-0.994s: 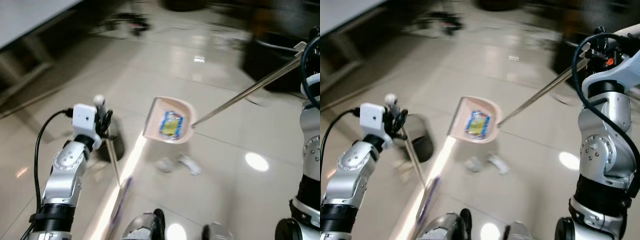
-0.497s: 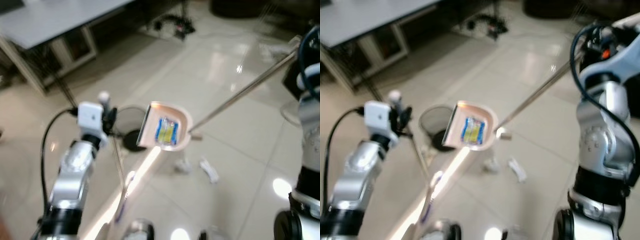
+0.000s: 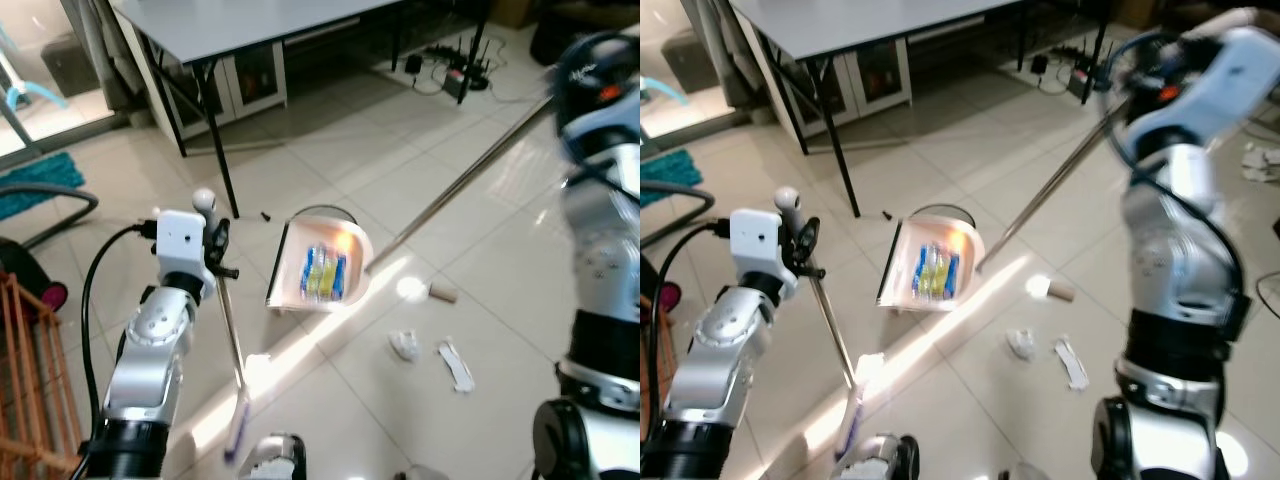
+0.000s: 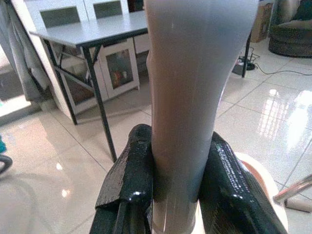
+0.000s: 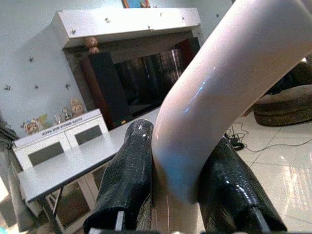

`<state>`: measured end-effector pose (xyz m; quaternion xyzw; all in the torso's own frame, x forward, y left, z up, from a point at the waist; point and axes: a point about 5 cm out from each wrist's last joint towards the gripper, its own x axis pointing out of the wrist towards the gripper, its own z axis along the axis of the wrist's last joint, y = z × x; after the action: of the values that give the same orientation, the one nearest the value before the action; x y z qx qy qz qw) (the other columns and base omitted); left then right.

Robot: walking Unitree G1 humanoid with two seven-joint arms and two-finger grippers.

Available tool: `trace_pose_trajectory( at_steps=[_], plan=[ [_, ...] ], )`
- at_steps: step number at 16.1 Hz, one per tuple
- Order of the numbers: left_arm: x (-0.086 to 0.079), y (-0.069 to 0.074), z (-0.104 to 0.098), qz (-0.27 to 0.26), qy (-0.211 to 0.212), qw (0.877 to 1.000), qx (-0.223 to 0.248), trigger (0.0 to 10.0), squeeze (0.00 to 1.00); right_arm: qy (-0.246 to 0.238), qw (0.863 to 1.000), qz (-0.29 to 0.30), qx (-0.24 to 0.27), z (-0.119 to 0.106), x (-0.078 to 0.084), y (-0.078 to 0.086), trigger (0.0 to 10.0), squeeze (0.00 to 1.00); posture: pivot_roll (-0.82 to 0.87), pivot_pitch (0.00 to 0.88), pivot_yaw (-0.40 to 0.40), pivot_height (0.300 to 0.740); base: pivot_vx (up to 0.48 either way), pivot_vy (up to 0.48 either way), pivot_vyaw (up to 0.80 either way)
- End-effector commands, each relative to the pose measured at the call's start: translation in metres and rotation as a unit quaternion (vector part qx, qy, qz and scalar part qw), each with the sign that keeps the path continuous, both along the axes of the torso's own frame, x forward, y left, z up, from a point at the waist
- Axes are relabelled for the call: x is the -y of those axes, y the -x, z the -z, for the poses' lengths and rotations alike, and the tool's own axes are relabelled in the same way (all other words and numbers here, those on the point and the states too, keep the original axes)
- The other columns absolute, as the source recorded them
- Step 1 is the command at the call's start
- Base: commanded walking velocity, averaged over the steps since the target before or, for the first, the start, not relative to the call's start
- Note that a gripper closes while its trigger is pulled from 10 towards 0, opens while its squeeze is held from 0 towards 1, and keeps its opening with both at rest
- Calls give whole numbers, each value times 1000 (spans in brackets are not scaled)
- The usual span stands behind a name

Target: Sweep floor

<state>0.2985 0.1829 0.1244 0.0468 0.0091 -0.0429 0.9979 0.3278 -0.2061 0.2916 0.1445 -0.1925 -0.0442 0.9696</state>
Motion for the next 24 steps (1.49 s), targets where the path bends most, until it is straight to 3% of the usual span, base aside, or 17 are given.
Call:
trace_pose_trajectory(
  at_steps=[1,7,21,24],
  plan=[
    [3,-4,-11,-1,-2,1000,21,10000,0,-3,1000,3,31,-12,2,5,10000,0,9,65,42,740,428,0,0],
    [9,-8,-10,4,-1,1000,13,10000,0,0,999,13,32,-11,4,6,10000,0,8,76,49,740,437,0,0],
    [2,-4,-1,-23,14,1000,-12,10000,0,13,1000,0,29,-11,0,0,10000,0,10,68,42,740,458,0,0],
    [-1,-3,0,-27,8,999,-14,10000,0,2,999,11,34,-13,6,2,10000,0,7,70,44,740,460,0,0]
  ],
)
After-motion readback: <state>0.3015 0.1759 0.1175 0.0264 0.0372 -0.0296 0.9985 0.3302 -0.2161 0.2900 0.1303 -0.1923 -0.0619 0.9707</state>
